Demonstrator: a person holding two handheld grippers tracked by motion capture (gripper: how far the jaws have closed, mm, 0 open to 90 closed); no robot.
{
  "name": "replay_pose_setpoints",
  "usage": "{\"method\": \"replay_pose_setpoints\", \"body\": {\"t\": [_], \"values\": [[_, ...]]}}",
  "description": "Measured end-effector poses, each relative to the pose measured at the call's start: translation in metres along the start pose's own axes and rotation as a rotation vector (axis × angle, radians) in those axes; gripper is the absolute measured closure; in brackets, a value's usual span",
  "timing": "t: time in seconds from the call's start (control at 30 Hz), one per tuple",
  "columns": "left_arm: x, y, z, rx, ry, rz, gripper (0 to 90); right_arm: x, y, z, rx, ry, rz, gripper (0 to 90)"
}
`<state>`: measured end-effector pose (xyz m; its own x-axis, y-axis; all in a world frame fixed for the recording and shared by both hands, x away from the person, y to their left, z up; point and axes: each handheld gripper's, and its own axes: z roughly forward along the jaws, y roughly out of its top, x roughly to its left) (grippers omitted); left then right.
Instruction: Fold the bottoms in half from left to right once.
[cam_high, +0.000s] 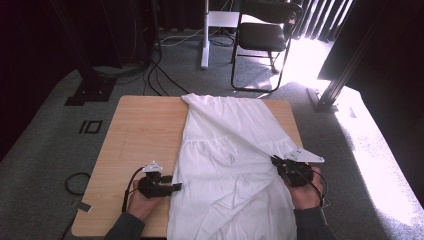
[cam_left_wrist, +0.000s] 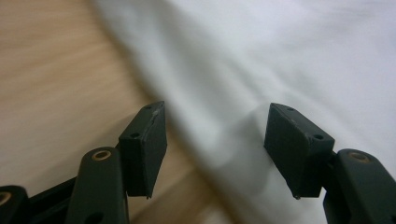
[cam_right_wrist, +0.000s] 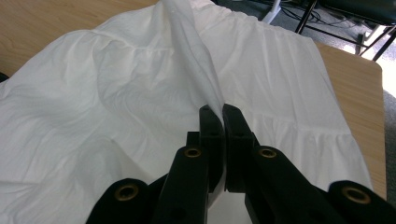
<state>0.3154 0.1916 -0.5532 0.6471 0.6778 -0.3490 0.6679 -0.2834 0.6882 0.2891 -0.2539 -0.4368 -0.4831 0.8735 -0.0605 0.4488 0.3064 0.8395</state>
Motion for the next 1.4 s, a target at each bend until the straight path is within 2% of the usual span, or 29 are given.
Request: {"method": "replay_pose_setpoints", "body": {"t": [0.03, 0.07, 0.1, 0.13, 0.17, 0.23, 0.27, 0.3, 0.33, 0.37, 0.4, 0.43, 0.47, 0.5, 0.53, 0.57, 0.63, 0.7, 0.73, 0.8, 0.87, 0.93, 0.97, 1.0, 1.13, 1.2, 1.27, 1.33, 1.4], "values": [[0.000, 0.000, 0.000, 0.000, 0.000, 0.000, 48.2, 0.000, 0.000, 0.000, 0.000, 0.000, 0.000, 88.6], [-0.004, 0.001, 0.005, 0.026, -0.012, 0.018, 48.2, 0.001, 0.000, 0.000, -0.001, 0.001, -0.001, 88.6], [-0.006, 0.002, 0.007, 0.036, 0.002, 0.048, 71.9, 0.001, 0.000, 0.000, -0.001, -0.003, -0.001, 88.6], [-0.009, 0.005, 0.008, 0.032, 0.016, 0.075, 86.9, 0.001, 0.001, -0.002, -0.004, -0.010, 0.001, 88.6], [-0.009, 0.005, 0.008, 0.032, 0.016, 0.075, 87.9, 0.001, 0.001, -0.002, -0.004, -0.010, 0.001, 88.6], [-0.010, 0.015, -0.009, -0.053, 0.002, 0.067, 88.5, -0.003, 0.002, -0.006, -0.011, -0.021, 0.005, 88.7], [-0.014, 0.031, -0.043, -0.168, 0.035, 0.078, 88.8, -0.007, 0.004, -0.012, -0.019, -0.030, 0.012, 88.8], [-0.014, 0.031, -0.043, -0.168, 0.035, 0.078, 88.9, -0.007, 0.004, -0.012, -0.019, -0.030, 0.012, 88.8], [-0.022, 0.047, -0.083, -0.267, 0.105, 0.123, 89.0, -0.010, 0.006, -0.019, -0.031, -0.015, 0.020, 88.9], [-0.022, 0.047, -0.083, -0.267, 0.105, 0.123, 89.0, -0.010, 0.006, -0.019, -0.031, -0.015, 0.020, 88.9], [-0.030, 0.059, -0.115, -0.318, 0.164, 0.160, 89.0, -0.007, 0.006, -0.023, -0.051, 0.044, 0.019, 88.9], [-0.030, 0.059, -0.115, -0.318, 0.164, 0.160, 89.0, -0.007, 0.006, -0.023, -0.051, 0.044, 0.019, 88.9], [-0.035, 0.063, -0.127, -0.333, 0.214, 0.184, 89.0, 0.002, 0.007, -0.022, -0.058, 0.073, -0.005, 89.0], [-0.037, 0.065, -0.132, -0.331, 0.232, 0.196, 89.0, 0.002, 0.007, -0.022, -0.058, 0.073, -0.005, 89.0], [-0.039, 0.066, -0.137, -0.324, 0.245, 0.202, 89.0, 0.009, 0.008, -0.019, -0.057, 0.070, -0.029, 89.0], [-0.039, 0.066, -0.138, -0.321, 0.233, 0.189, 89.0, 0.009, 0.008, -0.019, -0.057, 0.070, -0.029, 89.0], [-0.039, 0.065, -0.134, -0.294, 0.224, 0.183, 88.9, 0.010, 0.007, -0.016, -0.043, 0.053, -0.036, 88.9], [-0.040, 0.065, -0.119, -0.242, 0.190, 0.186, 88.7, 0.003, 0.003, -0.014, -0.030, 0.042, -0.018, 88.9], [-0.041, 0.066, -0.108, -0.223, 0.158, 0.191, 88.7, 0.000, 0.001, -0.015, -0.023, 0.027, -0.011, 88.9], [-0.047, 0.067, -0.093, -0.197, 0.111, 0.200, 87.6, -0.018, -0.011, -0.017, 0.010, -0.051, 0.018, 88.9], [-0.057, 0.070, -0.077, -0.181, 0.084, 0.221, 86.3, -0.022, -0.015, -0.018, 0.019, -0.073, 0.029, 88.8], [-0.063, 0.072, -0.062, -0.173, 0.075, 0.240, 74.9, -0.038, -0.025, -0.018, 0.047, -0.133, 0.073, 88.6], [-0.062, 0.071, -0.056, -0.160, 0.084, 0.234, 66.4, -0.050, -0.032, -0.014, 0.076, -0.171, 0.104, 88.6], [-0.060, 0.070, -0.050, -0.144, 0.086, 0.220, 64.0, -0.058, -0.038, -0.010, 0.101, -0.193, 0.120, 88.5], [-0.041, 0.059, -0.022, -0.072, 0.094, 0.143, 54.6, -0.082, -0.067, 0.021, 0.203, -0.202, 0.191, 87.6], [-0.031, 0.054, -0.008, -0.045, 0.096, 0.106, 50.3, -0.088, -0.077, 0.032, 0.221, -0.209, 0.210, 84.0], [-0.025, 0.051, 0.006, -0.032, 0.058, 0.057, 42.1, -0.092, -0.086, 0.041, 0.244, -0.233, 0.222, 83.2], [-0.024, 0.051, 0.015, -0.025, 0.036, 0.045, 38.7, -0.095, -0.093, 0.046, 0.254, -0.235, 0.240, 80.5], [-0.024, 0.053, 0.026, -0.006, 0.062, 0.039, 33.7, -0.095, -0.097, 0.048, 0.265, -0.227, 0.241, 78.0]]}}
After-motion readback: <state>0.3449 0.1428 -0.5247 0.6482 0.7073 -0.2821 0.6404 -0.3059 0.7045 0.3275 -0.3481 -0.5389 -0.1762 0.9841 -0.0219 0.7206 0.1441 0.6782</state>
